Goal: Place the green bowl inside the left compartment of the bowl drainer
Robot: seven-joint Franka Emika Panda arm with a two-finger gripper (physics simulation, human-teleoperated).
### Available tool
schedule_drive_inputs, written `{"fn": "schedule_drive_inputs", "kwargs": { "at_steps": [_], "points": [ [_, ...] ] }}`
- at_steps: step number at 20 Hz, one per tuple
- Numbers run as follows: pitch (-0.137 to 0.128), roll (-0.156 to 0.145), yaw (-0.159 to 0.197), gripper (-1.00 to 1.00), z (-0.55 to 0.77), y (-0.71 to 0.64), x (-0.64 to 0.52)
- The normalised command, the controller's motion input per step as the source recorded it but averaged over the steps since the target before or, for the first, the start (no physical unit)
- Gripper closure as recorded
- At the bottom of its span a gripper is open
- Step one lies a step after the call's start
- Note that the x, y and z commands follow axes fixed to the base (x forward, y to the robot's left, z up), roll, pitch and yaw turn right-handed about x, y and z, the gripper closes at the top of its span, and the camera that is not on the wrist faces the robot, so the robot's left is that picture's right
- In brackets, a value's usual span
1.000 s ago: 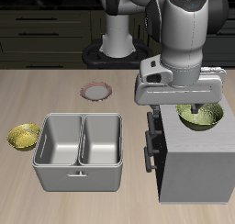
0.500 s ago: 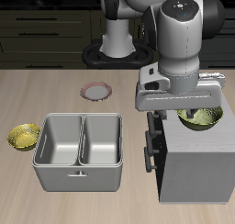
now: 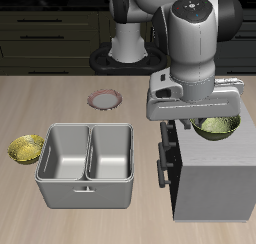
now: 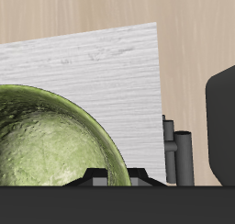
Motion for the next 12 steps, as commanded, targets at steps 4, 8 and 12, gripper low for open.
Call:
{"fn": "schedule_drive_inputs", "kwargs": {
  "at_steps": [4, 8, 12],
  "points": [
    [-0.015, 0.01, 0.006, 1.0, 0.09, -0.14, -0.07],
    [-0.038, 0.024, 0.009, 1.0, 0.21, -0.04, -0.14],
    [-0.043, 0.033, 0.014, 1.0, 0.39, -0.21, -0.34]
  ]
}}
